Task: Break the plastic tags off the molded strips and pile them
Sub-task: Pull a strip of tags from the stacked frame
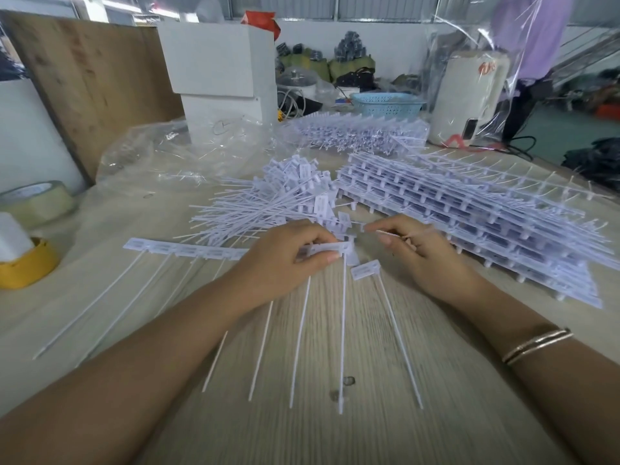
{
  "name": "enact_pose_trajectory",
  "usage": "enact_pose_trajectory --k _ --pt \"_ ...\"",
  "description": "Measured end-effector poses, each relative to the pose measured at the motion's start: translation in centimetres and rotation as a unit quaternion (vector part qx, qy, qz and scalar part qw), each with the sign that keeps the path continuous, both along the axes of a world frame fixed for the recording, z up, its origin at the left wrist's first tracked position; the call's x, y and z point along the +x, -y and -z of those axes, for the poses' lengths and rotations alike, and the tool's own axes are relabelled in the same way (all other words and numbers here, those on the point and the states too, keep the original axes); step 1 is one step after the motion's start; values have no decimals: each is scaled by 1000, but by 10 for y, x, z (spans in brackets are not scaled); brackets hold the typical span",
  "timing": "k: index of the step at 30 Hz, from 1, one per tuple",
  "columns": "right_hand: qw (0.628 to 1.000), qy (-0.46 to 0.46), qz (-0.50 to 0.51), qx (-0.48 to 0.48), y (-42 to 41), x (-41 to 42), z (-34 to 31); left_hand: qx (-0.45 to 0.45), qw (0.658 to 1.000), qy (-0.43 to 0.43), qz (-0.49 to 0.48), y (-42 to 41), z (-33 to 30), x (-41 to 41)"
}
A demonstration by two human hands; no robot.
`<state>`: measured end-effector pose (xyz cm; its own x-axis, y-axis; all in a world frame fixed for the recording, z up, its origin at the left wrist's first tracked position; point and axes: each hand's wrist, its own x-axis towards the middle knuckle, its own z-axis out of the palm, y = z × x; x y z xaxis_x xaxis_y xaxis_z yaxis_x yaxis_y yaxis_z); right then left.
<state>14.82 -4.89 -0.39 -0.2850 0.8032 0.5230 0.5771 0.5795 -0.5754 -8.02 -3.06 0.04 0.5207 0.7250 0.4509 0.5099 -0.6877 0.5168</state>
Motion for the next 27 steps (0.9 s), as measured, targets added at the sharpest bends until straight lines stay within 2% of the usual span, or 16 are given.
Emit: enact_pose_trajectory --k 3,6,10,16,19,24,27 --pt "995 91 -26 20 -3 -1 5 16 1000 -7 -15 1 2 2" --pt "992 96 -76 17 -1 -4 6 -10 1000 5 -27 2 2 1" --pt "988 132 -85 4 -5 0 6 -53 998 4 -38 2 1 0" --pt "995 86 -48 -1 -3 0 4 -54 998 11 -42 5 5 4" --pt "995 88 -16 52 1 -2 2 -22 999 17 -44 8 7 11" --pt "964 181 -35 190 1 -15 4 -2 1000 14 -21 15 4 19" --pt "963 147 -26 226 -2 -12 2 -61 998 20 -26 12 2 14"
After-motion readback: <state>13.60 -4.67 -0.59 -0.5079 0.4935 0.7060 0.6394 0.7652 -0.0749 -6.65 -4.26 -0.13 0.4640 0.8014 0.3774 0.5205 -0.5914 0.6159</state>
